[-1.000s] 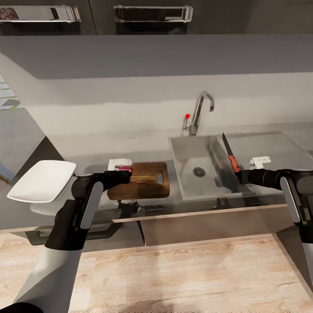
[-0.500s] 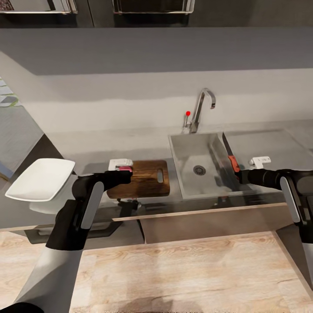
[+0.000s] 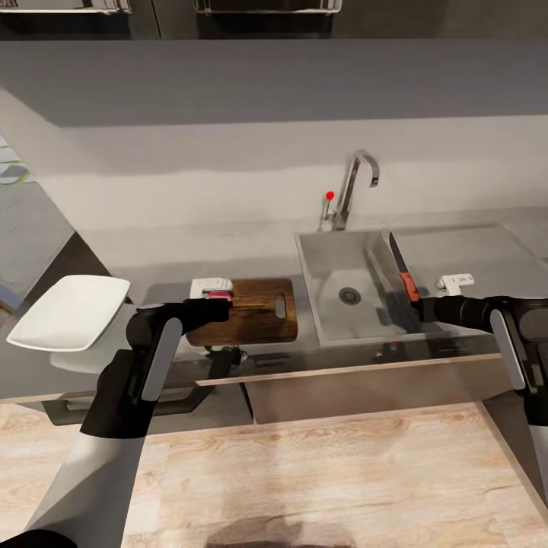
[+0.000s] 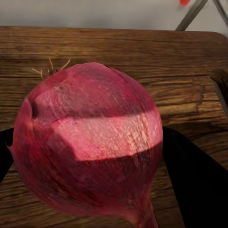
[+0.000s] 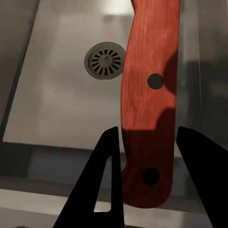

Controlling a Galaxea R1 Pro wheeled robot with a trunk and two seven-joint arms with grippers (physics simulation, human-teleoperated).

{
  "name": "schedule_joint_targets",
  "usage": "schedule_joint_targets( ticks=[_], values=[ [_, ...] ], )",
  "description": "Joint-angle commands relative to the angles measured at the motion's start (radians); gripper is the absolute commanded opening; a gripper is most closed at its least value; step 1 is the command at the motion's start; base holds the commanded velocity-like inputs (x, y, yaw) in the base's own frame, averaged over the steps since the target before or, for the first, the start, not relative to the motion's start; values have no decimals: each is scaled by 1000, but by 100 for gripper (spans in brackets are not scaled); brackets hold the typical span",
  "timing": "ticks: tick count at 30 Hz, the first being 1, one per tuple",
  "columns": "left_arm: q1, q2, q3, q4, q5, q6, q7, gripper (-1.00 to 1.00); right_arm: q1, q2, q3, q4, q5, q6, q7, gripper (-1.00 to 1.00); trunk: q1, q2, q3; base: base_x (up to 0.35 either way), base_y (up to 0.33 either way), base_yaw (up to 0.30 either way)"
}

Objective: In the kitchen, take the Vidalia onion out of the sink, dice it on the chopping board with the paring knife, put the diced onion into the bowl on the countertop, then place both the paring knife and the chopping board into the sink.

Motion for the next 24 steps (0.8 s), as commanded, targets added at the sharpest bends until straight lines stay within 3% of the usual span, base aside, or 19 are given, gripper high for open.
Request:
schedule_joint_targets(
  ticks=[1,24],
  values=[
    [-1,0,0,-1,7,4,6,-100,-1,0,-1,0,-7,7,-2,-100,1,-2,-3,0,0,0],
    [-1,-2,0,8,7,4,6,-100,-1,0,0,0,-7,7,-2,-100,1,-2,-16,0,0,0]
  ],
)
